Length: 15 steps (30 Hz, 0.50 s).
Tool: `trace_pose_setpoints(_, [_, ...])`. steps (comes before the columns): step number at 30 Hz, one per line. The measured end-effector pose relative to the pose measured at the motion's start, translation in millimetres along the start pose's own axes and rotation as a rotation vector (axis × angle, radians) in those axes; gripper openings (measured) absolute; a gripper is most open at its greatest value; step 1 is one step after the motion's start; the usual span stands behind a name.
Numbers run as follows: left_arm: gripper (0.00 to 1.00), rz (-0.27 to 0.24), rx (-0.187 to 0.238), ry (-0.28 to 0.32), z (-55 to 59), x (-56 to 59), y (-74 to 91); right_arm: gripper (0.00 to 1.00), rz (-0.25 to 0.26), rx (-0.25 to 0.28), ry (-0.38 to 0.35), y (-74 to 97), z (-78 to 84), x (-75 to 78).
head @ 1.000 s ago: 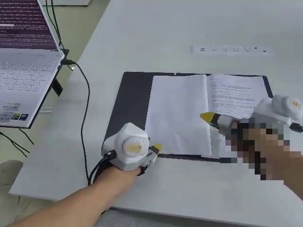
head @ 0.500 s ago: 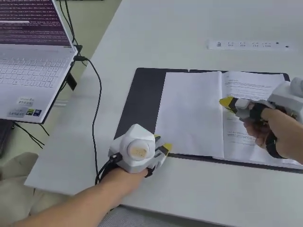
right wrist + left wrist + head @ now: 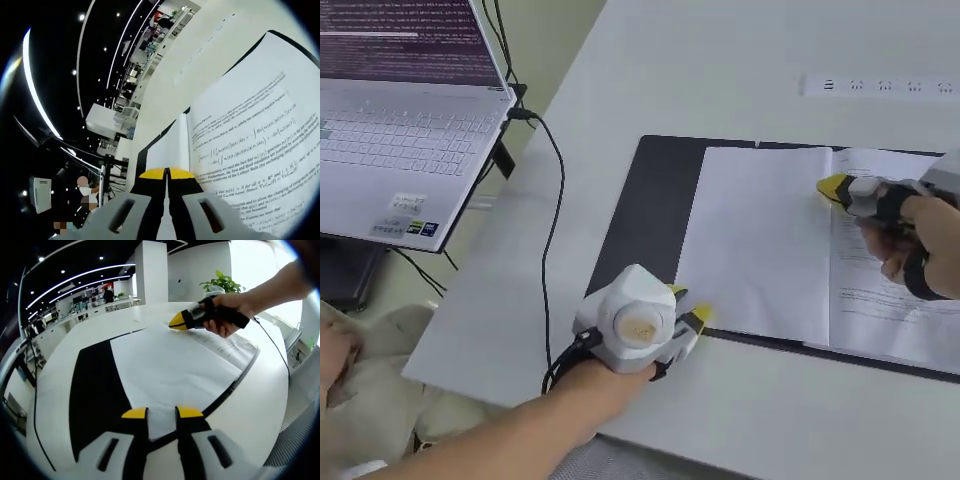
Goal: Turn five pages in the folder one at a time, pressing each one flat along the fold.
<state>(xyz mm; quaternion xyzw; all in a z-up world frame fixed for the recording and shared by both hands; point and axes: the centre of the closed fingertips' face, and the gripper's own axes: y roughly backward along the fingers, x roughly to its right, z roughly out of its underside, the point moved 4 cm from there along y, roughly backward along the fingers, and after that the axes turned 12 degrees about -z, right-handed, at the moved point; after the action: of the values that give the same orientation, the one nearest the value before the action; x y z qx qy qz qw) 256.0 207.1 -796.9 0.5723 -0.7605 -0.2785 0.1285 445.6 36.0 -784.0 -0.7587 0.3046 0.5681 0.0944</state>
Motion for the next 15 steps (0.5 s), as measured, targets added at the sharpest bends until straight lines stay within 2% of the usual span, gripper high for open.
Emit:
trace_pose_setpoints(4, [0.20,0.001,0.002,-0.003,0.0,0.5,0.2,0.00,0.020,-0.003,0.013,-9.2,-13.0,6.8])
trace_pose_setpoints(10, [0.20,0.002,0.005,-0.008,-0.3,1.0,0.3,0.00,0.012,0.052,-0.042,-15.6,-24.7,14.0])
trace_pose_setpoints(15, [0.20,0.003,0.010,-0.008,0.2,1.2,0.0,0.00,0.010,0.111,-0.053,-23.3,-37.6,16.6])
